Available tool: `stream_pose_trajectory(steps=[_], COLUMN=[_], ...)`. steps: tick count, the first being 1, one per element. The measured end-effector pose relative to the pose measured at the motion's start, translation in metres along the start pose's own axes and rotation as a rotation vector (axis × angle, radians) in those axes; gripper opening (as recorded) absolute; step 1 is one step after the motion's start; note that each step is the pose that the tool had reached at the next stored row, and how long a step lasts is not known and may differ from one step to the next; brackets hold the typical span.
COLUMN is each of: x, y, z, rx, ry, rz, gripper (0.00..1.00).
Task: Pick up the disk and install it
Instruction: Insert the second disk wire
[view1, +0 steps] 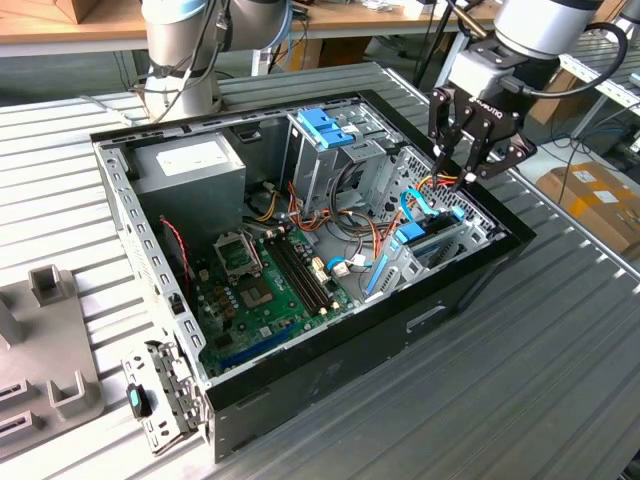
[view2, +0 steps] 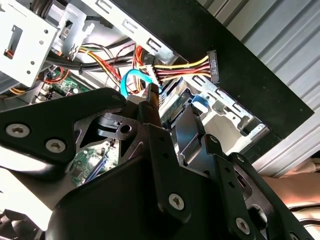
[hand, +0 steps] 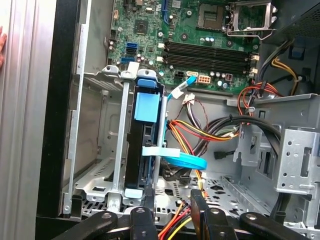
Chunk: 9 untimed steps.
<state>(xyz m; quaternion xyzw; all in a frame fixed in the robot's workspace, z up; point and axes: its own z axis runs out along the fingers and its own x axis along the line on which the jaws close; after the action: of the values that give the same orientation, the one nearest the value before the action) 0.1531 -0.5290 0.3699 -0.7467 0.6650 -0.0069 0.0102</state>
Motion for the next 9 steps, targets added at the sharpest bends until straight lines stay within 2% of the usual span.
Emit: stream_pose_trajectory(steps=[9], x=[-0.0031], y=[-0.0045], z=[0.0001], rx=[0.0], ry=[-0.0001], rz=[-0.005], gripper=[0.42])
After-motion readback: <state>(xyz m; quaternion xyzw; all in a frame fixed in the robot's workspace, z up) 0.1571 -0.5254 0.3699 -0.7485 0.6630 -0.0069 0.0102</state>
